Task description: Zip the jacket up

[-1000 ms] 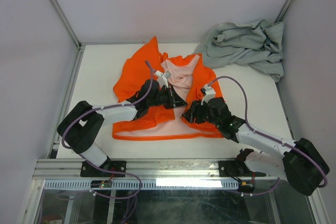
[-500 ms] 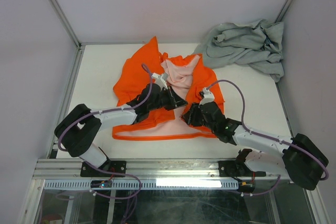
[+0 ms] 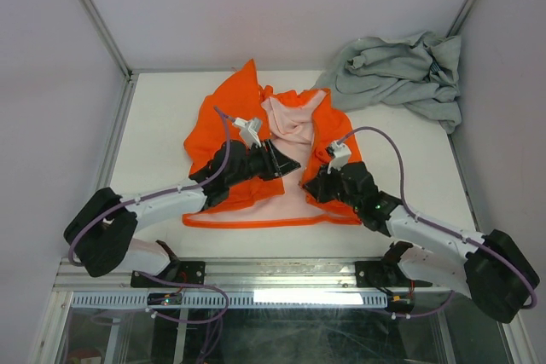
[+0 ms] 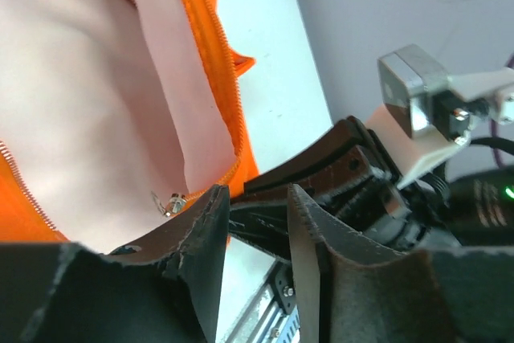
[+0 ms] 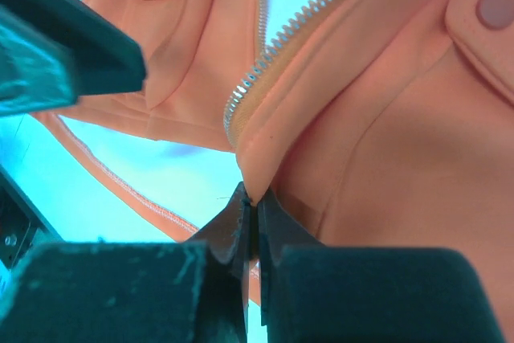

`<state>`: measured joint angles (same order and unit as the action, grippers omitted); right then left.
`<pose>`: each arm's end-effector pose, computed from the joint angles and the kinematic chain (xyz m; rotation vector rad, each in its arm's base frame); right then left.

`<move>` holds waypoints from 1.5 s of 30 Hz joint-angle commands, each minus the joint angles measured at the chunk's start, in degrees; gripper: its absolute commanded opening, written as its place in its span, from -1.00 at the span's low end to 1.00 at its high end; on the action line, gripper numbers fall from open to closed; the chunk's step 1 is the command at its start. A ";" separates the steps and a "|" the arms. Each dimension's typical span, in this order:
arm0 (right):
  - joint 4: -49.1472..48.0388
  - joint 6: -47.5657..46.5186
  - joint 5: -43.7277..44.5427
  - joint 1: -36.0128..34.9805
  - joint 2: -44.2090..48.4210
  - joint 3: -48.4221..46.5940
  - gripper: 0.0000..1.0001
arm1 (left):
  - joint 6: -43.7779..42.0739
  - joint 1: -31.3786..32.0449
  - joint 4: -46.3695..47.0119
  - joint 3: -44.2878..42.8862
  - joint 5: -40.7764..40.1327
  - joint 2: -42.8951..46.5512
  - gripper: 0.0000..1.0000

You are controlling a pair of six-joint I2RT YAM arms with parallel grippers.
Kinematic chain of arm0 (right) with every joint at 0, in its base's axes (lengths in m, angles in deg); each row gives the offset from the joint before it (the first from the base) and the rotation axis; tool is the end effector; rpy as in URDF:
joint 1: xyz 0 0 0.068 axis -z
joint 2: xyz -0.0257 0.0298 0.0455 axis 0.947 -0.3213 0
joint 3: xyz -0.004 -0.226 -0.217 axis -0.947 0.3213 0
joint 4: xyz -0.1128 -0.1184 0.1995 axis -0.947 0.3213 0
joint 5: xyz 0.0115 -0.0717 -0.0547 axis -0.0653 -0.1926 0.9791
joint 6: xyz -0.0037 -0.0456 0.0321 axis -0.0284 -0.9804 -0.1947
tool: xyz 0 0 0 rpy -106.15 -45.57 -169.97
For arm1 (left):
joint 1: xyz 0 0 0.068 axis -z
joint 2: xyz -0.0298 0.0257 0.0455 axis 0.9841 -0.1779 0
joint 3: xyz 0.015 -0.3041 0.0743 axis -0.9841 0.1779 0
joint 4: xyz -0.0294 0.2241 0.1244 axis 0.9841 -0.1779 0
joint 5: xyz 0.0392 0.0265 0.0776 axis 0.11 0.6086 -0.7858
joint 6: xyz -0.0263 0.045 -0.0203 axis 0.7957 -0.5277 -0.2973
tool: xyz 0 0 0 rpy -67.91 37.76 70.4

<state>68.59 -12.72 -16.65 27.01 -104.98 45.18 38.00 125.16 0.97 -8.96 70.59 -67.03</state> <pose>0.1392 0.1354 0.2273 -0.3163 2.1092 0.7607 0.2049 -0.2167 0.2624 -0.0263 2.1280 -1.2664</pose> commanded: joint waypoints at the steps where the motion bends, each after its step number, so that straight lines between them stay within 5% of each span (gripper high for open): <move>1: -1.76 -11.49 -13.56 5.14 4.50 -1.83 -1.00 | -7.13 0.48 2.95 1.68 0.15 6.44 -0.18; 9: 2.38 -22.75 -25.09 11.79 8.98 -4.01 -1.00 | -19.43 0.41 6.03 4.25 9.18 7.09 0.36; 25: -0.90 -22.82 -34.91 14.61 9.05 -4.12 -1.00 | -34.60 0.44 22.66 4.73 18.96 -6.61 0.42; 32: -2.11 -21.86 -34.65 15.02 9.55 -3.65 -1.00 | -35.77 0.43 26.26 4.49 21.84 -9.79 0.23; 37: -4.77 -20.45 -34.73 15.33 10.14 -2.65 -1.00 | -34.98 0.53 28.60 6.08 23.08 -10.63 -0.25; 45: -5.50 -19.58 -34.85 15.65 10.10 -2.24 -1.00 | -34.84 0.47 28.12 6.18 22.56 -10.92 -0.69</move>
<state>68.16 -33.31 -49.48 42.38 -96.37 43.06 4.42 125.16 24.65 -2.88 91.90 -78.07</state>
